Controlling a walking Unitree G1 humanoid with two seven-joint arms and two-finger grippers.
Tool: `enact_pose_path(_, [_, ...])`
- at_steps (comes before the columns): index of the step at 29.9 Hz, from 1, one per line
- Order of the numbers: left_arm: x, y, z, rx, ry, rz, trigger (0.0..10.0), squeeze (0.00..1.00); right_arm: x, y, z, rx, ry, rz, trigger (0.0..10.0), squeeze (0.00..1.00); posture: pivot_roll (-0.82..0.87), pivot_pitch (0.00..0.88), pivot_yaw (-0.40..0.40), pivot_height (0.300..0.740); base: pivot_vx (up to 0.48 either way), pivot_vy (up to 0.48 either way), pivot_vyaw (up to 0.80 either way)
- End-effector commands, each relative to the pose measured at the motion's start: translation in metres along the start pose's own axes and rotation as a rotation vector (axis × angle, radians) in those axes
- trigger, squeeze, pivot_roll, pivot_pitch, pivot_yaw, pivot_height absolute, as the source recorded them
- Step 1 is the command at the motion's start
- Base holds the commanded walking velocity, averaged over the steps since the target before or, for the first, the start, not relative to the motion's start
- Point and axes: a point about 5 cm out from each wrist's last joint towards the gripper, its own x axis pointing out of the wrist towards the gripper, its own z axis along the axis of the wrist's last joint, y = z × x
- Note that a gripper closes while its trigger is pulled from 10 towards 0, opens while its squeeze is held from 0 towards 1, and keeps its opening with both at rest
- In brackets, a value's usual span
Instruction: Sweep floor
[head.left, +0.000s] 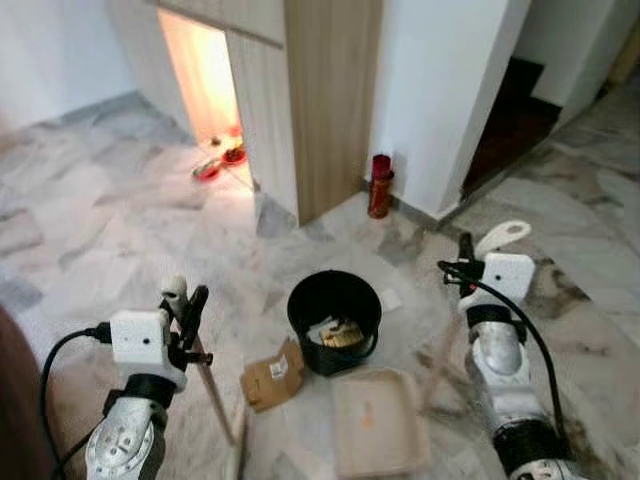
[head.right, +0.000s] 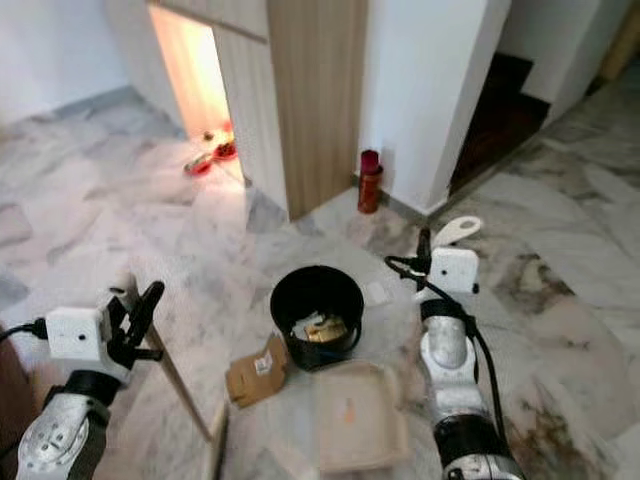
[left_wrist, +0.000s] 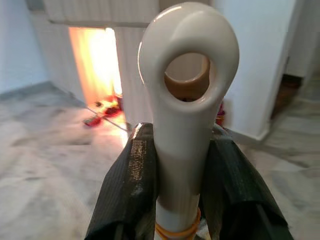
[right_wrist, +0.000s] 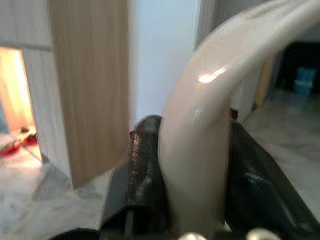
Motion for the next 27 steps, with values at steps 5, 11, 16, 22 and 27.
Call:
enact_pose_path(5, [0.005,0.004,0.009,0.04,-0.042,-0.007,10.0,0.0,0.004,0.001,0.007,0.011,-0.026,-0.006,10.0,0.0,0.17,0.057,0.019,0.74,0.0,0.0,-0.8])
enact_pose_path(11, [0.014,0.01,0.01,0.09,-0.054,-0.027,10.0,0.0,0.003,0.0,0.007,0.005,-0.027,-0.007,10.0,0.0,0.16,0.06,0.019,0.74,0.0,0.0,-0.8])
enact_pose_path(16, [0.023,0.015,0.008,0.113,-0.058,-0.031,10.0,0.0,0.002,0.0,0.008,0.003,-0.037,0.0,10.0,0.0,0.15,0.069,0.019,0.74,0.0,0.06,-0.62])
enact_pose_path(22, [0.027,0.02,0.006,0.134,-0.061,-0.013,10.0,0.0,-0.002,-0.004,0.007,-0.005,-0.042,-0.003,10.0,0.0,0.13,0.078,0.016,0.74,0.0,0.149,0.0])
enact_pose_path(27, [0.04,0.025,-0.001,0.178,-0.062,0.006,10.0,0.0,-0.003,-0.007,0.008,-0.016,-0.042,0.007,10.0,0.0,0.11,0.089,0.007,0.74,0.0,0.0,0.0])
